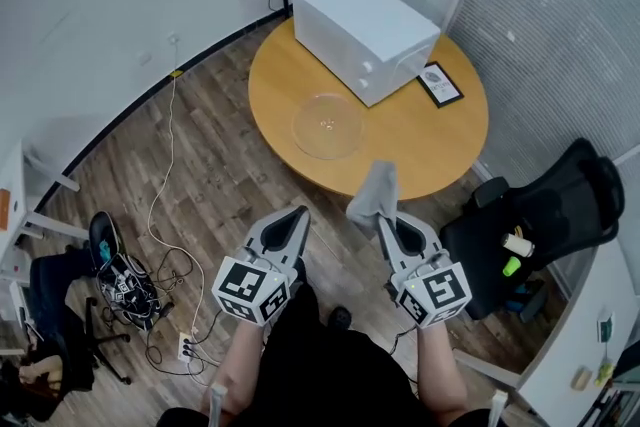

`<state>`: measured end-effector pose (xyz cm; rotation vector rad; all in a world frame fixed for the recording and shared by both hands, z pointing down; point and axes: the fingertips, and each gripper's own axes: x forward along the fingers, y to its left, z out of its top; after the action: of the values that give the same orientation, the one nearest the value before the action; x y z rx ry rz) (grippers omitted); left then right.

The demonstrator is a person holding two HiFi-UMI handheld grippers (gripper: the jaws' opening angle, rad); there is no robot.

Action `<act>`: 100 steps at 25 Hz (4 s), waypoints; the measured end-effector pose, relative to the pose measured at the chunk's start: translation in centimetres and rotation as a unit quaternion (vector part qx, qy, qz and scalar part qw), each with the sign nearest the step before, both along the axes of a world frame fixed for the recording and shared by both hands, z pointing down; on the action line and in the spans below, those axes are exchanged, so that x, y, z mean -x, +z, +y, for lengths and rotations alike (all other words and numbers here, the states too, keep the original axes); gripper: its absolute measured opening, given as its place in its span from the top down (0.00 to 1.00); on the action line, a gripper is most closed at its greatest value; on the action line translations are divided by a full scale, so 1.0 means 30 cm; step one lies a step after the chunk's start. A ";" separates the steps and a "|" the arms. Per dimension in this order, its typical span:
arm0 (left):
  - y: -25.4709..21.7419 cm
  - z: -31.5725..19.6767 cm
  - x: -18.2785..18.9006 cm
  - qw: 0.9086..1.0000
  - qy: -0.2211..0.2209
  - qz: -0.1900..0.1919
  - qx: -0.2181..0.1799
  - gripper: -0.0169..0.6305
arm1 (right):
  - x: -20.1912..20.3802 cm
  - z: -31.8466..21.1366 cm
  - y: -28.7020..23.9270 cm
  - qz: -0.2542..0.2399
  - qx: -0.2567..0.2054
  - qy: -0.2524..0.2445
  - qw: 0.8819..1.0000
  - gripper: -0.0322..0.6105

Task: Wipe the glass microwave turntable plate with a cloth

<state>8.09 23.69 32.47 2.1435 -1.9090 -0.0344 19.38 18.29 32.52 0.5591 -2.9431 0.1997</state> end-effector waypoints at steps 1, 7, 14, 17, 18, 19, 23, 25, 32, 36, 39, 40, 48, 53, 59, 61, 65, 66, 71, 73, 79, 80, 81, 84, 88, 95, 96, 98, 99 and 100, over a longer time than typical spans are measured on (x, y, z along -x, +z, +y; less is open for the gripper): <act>0.003 -0.021 0.027 1.000 0.003 0.000 0.001 0.98 | 0.029 -0.017 0.004 0.002 0.001 0.002 1.000 0.92; 0.010 -0.138 0.180 0.999 0.038 0.003 0.009 0.98 | 0.175 -0.122 0.023 0.010 0.013 0.034 0.999 0.92; 0.020 -0.249 0.348 0.997 0.070 -0.001 0.014 0.98 | 0.302 -0.210 0.061 0.016 0.023 0.074 0.997 0.92; 0.035 -0.276 0.398 0.997 0.078 0.003 0.020 0.98 | 0.343 -0.228 0.080 0.023 0.030 0.083 0.996 0.92; 0.041 -0.287 0.412 0.997 0.080 0.005 0.023 0.98 | 0.355 -0.235 0.086 0.026 0.032 0.085 0.996 0.92; 0.047 -0.299 0.424 0.996 0.082 0.007 0.025 0.98 | 0.367 -0.244 0.092 0.028 0.034 0.087 0.995 0.92; 0.089 -0.347 0.462 0.995 0.091 0.013 0.038 0.98 | 0.409 -0.280 0.135 0.037 0.045 0.091 0.994 0.92; 0.112 -0.374 0.471 0.994 0.093 0.017 0.045 0.98 | 0.419 -0.302 0.159 0.040 0.054 0.093 0.993 0.92; 0.156 -0.517 0.511 0.993 0.098 0.004 0.062 0.98 | 0.460 -0.437 0.216 0.039 0.066 0.096 0.992 0.92; 0.190 -0.634 0.541 0.993 0.095 -0.003 0.075 0.98 | 0.487 -0.541 0.267 0.051 0.067 0.093 0.992 0.92; 0.238 -0.699 0.564 0.991 0.090 -0.005 0.098 0.98 | 0.503 -0.607 0.320 0.064 0.074 0.090 0.991 0.92; 0.259 -0.720 0.576 0.991 0.085 -0.003 0.107 0.98 | 0.509 -0.627 0.338 0.066 0.078 0.089 0.991 0.92; 0.485 -0.865 0.636 0.980 0.049 0.024 0.194 0.98 | 0.554 -0.786 0.496 0.096 0.096 0.074 0.988 0.92; 0.615 -0.897 0.682 0.969 0.019 0.044 0.241 0.98 | 0.588 -0.851 0.595 0.136 0.095 0.055 0.985 0.92; 0.747 -0.897 0.717 0.955 0.007 0.082 0.284 0.94 | 0.619 -0.900 0.724 0.192 0.089 0.056 0.976 0.92; 0.789 -0.895 0.731 0.951 0.004 0.089 0.296 0.93 | 0.625 -0.911 0.767 0.210 0.088 0.059 0.972 0.92; 0.874 -0.878 0.762 0.941 0.003 0.109 0.321 0.89 | 0.631 -0.921 0.844 0.238 0.093 0.071 0.964 0.92; 0.896 -0.874 0.771 0.938 0.003 0.115 0.328 0.87 | 0.633 -0.922 0.858 0.245 0.098 0.075 0.962 0.92; 1.010 -0.869 0.809 0.920 0.004 0.152 0.361 0.79 | 0.645 -0.936 0.921 0.276 0.110 0.097 0.950 0.92; 1.049 -0.868 0.821 0.913 0.009 0.166 0.373 0.77 | 0.647 -0.938 0.942 0.287 0.115 0.107 0.945 0.92; 1.128 -0.875 0.838 0.896 0.032 0.195 0.397 0.74 | 0.652 -0.951 0.978 0.313 0.114 0.132 0.933 0.92; 1.137 -0.876 0.839 0.894 0.034 0.200 0.399 0.74 | 0.649 -0.950 0.985 0.317 0.115 0.137 0.931 0.92; 1.144 -0.876 0.841 0.892 0.035 0.207 0.400 0.74 | 0.647 -0.947 0.991 0.321 0.116 0.141 0.929 0.92; 1.150 -0.875 0.853 0.888 0.037 0.227 0.397 0.74 | 0.644 -0.942 1.005 0.326 0.122 0.153 0.925 0.92; 1.148 -0.871 0.841 0.881 0.053 0.246 0.400 0.75 | 0.646 -0.939 1.011 0.329 0.124 0.160 0.922 0.92; 1.163 -0.879 0.825 0.874 0.066 0.255 0.408 0.80 | 0.650 -0.947 1.013 0.337 0.118 0.170 0.919 0.92; 1.167 -0.878 0.829 0.875 0.064 0.252 0.409 0.81 | 0.648 -0.948 1.015 0.340 0.116 0.170 0.918 0.92; 1.174 -0.873 0.831 0.873 0.064 0.251 0.413 0.88 | 0.645 -0.949 1.021 0.349 0.111 0.170 0.915 0.92; 1.176 -0.871 0.830 0.871 0.065 0.254 0.414 0.89 | 0.644 -0.949 1.027 0.354 0.109 0.170 0.913 0.92; 1.177 -0.870 0.828 0.870 0.067 0.256 0.415 0.90 | 0.644 -0.949 1.034 0.360 0.107 0.169 0.911 0.92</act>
<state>-16.75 -2.43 67.78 1.4611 -1.1480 0.1919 0.06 -10.20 63.53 0.8792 -2.0697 0.2748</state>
